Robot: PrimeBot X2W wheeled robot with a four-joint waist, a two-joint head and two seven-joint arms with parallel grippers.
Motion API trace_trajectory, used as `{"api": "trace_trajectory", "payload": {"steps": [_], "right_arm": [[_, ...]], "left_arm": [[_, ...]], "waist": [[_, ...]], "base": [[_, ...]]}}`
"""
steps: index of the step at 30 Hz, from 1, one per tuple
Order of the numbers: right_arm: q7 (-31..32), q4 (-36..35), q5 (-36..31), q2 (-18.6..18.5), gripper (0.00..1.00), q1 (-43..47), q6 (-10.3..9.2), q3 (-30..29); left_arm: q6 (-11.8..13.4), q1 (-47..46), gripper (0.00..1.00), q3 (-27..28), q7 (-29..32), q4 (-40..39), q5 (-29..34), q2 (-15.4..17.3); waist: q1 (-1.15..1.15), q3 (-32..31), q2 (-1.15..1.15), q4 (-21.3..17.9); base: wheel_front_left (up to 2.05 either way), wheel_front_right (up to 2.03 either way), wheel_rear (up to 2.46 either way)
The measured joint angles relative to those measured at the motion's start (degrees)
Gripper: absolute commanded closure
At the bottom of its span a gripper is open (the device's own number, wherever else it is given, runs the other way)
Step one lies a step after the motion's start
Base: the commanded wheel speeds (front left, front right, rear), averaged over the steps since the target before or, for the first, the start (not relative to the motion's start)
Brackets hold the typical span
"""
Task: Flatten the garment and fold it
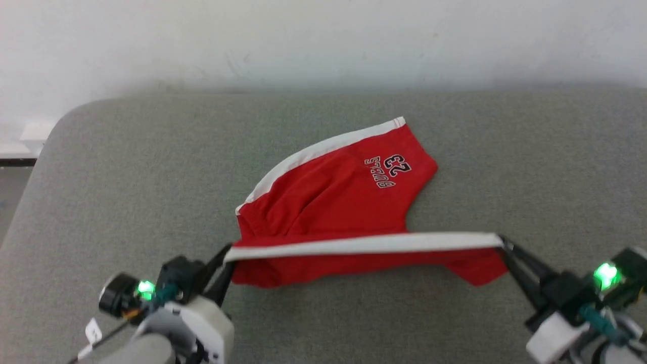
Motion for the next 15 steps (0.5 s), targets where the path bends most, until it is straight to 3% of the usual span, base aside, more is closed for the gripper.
{"api": "trace_trajectory", "payload": {"steps": [9, 15], "right_arm": [[4.3, 7.6, 6.0, -5.2, 1.0, -21.2, 0.0, 5.7], [7.0, 15.9, 9.1, -5.2, 1.0, -37.9, 0.0, 12.2]], "left_arm": [[-5.3, -11.9, 1.0, 1.9, 0.1, 7.2, 0.7, -5.0], [-6.4, -17.8, 1.0, 3.9, -1.1, 12.6, 0.6, -8.5]], "waist": [[0.01, 5.8, 0.0, 1.9], [0.02, 11.4, 0.0, 3.7]], "base": [[0.0, 0.0, 0.0], [0.0, 0.0, 0.0]]}}
